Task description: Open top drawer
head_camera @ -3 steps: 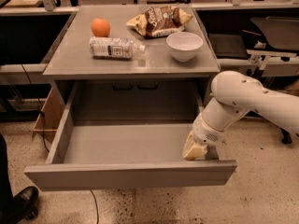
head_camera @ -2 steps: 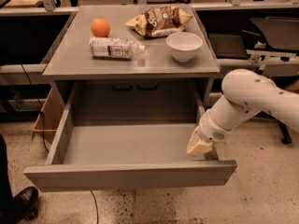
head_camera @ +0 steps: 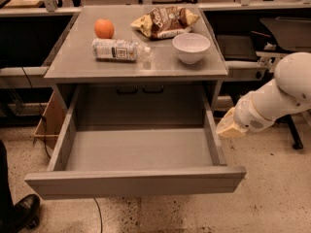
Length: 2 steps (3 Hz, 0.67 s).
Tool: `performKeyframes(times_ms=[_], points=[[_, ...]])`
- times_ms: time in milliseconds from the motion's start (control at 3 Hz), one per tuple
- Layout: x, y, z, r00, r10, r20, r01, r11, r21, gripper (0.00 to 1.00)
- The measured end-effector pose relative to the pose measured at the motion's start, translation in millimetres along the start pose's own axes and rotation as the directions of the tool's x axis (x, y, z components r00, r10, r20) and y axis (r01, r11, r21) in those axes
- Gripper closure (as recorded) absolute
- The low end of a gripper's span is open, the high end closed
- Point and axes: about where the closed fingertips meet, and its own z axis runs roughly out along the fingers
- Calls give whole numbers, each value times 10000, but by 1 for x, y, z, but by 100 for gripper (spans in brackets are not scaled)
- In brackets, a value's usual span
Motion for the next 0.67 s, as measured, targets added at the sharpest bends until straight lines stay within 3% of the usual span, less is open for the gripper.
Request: performKeyframes(times_ms=[333, 667], points=[[-1, -25, -50, 9991, -143, 400, 91, 9921, 1255, 100], [-2, -30, -58, 9987, -187, 468, 116, 9892, 1461, 100]])
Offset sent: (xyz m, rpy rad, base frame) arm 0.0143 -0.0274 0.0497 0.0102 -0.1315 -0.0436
